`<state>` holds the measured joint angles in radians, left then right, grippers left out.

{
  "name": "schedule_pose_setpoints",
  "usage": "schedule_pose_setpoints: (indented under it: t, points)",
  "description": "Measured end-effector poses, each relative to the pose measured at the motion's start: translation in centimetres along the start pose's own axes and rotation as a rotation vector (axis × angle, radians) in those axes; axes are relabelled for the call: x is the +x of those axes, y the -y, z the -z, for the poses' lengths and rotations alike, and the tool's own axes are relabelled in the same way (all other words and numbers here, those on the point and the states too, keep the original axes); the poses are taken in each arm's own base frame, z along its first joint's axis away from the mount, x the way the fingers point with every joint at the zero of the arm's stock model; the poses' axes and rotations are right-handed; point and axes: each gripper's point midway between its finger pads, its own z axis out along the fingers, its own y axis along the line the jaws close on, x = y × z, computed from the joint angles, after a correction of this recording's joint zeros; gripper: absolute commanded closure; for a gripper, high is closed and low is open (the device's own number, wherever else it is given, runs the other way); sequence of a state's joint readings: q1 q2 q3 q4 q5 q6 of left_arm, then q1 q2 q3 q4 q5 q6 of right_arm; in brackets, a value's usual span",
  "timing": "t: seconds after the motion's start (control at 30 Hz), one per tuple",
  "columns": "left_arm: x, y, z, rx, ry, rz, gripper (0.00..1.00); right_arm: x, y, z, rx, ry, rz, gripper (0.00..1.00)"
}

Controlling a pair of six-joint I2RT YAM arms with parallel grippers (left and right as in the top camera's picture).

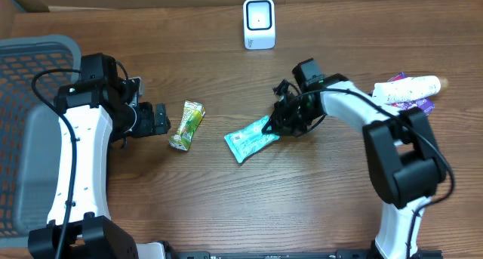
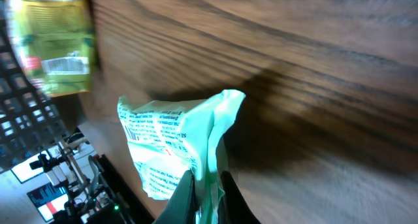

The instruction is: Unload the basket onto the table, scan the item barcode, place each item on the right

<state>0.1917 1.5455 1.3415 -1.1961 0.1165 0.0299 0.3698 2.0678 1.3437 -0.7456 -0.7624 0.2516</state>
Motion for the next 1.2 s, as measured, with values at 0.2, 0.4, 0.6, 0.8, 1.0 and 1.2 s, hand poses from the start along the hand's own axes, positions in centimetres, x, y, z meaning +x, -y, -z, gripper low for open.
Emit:
schedule_pose_setpoints:
  t: [0.2, 0.4, 0.6, 0.8, 1.0, 1.2]
  points:
    - [0.0, 0.0, 0.0, 0.000, 0.000, 0.000, 0.00, -2.0, -6.0, 8.9, -0.113, 0.205, 0.145, 0.96]
    - [0.0, 0.0, 0.0, 0.000, 0.000, 0.000, 0.00, -1.4, -10.7, 17.9, -0.173, 0.405, 0.249, 0.96]
    - [0.0, 0.0, 0.0, 0.000, 0.000, 0.000, 0.01, -0.6, -12.9, 21.7, -0.094, 0.447, 0.220, 0.96]
    - [0.0, 0.0, 0.0, 0.000, 0.000, 0.000, 0.00, -0.7, -17.2, 26.4, -0.026, 0.571, 0.326, 0.96]
    - [0.0, 0.0, 0.0, 0.000, 0.000, 0.000, 0.00, -0.8, -18.5, 26.5, 0.062, 0.623, 0.377, 0.96]
    - [0.0, 0.0, 0.0, 0.000, 0.000, 0.000, 0.00, -3.1, -18.5, 26.0, 0.379, 0.805, 0.417, 0.96]
